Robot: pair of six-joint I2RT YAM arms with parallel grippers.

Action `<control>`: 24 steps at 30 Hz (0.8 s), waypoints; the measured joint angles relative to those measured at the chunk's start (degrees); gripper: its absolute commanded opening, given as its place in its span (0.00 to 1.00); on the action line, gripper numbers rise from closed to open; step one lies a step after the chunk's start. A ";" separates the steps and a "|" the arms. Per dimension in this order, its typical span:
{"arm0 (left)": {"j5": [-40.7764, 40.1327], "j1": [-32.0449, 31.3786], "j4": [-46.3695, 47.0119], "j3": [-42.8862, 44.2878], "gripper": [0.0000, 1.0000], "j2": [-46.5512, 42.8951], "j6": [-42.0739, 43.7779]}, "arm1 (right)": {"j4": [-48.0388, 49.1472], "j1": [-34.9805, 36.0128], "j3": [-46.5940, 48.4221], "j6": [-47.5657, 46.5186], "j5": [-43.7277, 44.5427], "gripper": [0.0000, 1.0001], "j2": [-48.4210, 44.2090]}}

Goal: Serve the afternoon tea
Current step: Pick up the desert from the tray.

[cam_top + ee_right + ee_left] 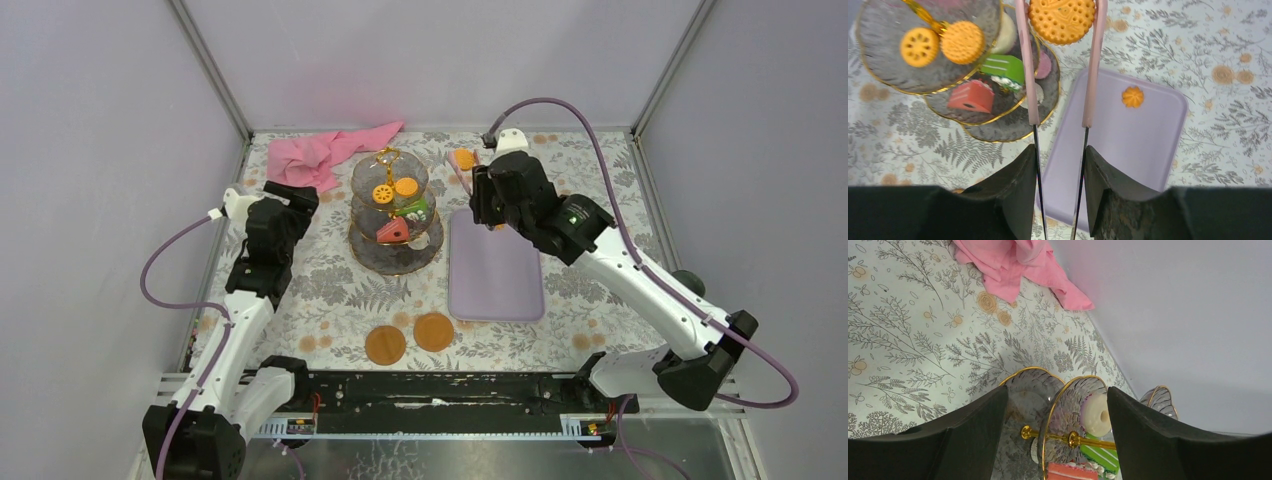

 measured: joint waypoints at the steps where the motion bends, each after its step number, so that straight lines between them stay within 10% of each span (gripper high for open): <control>1: 0.02 0.00 0.00 0.00 0.79 -0.02 0.00 | -0.11 0.37 0.90 0.00 0.11 0.27 0.31; 24: 0.87 0.00 0.00 -0.81 0.79 -0.02 -0.02 | -2.03 7.85 13.55 -0.04 1.97 0.26 13.66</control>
